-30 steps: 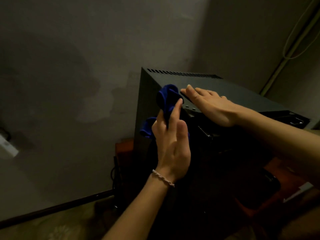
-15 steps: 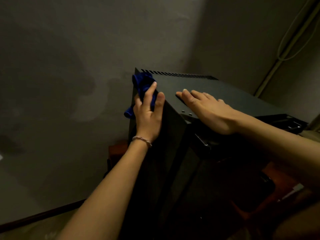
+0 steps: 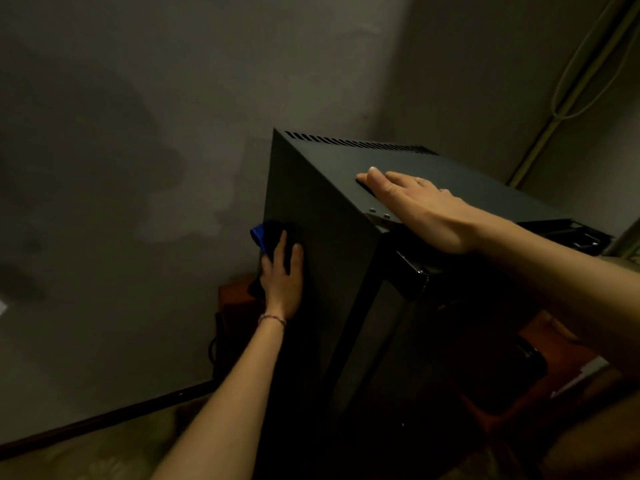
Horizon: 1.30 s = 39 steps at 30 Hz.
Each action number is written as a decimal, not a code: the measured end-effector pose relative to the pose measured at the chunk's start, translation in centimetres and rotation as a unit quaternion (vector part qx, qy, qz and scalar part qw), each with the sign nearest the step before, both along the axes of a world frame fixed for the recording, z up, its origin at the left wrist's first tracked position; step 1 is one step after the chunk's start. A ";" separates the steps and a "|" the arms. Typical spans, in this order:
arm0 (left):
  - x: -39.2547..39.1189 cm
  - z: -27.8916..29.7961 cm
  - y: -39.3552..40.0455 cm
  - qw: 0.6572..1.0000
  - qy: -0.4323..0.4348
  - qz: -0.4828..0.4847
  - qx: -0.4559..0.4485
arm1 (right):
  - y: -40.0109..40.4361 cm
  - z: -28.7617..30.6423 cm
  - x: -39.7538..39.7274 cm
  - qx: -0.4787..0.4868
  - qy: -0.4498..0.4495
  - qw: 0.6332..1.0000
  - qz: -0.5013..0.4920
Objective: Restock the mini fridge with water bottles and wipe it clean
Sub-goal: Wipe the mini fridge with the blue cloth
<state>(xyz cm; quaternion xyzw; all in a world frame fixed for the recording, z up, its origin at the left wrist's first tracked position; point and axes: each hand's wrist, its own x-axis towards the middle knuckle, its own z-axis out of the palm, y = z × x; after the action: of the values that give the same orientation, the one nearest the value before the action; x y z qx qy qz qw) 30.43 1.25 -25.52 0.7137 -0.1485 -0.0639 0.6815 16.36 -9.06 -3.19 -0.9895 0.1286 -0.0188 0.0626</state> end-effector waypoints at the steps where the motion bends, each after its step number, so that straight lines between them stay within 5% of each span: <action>1: -2.1 -0.7 0.5 1.000 0.002 0.005 -0.002 | 0.0 0.0 0.0 -0.001 0.001 1.000 0.000; 8: -13.4 1.9 2.0 0.995 -0.078 0.006 -0.061 | 0.1 -0.1 -0.1 0.007 -0.002 1.000 0.000; 16: -10.2 6.1 1.2 0.971 -0.229 0.029 -0.067 | -0.3 -0.5 0.0 -0.004 -0.010 1.000 0.004; 22: 0.1 4.7 -0.2 0.984 -0.168 0.026 -0.063 | -0.3 -0.4 -0.2 0.001 -0.008 1.000 0.008; 27: 6.7 -1.8 -1.3 0.996 -0.082 0.016 -0.035 | 0.2 -0.1 -0.3 0.014 -0.011 1.000 0.002; 39: 3.1 -12.0 -1.2 1.000 -0.020 0.018 -0.001 | 0.3 -0.2 0.1 0.032 -0.021 0.999 -0.018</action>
<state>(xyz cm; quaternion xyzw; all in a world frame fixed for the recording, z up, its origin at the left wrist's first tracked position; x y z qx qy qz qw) 33.50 0.09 -37.48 0.7170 -0.1491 -0.0374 0.6799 16.43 -8.80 -3.35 -0.9839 0.1456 -0.0367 0.0964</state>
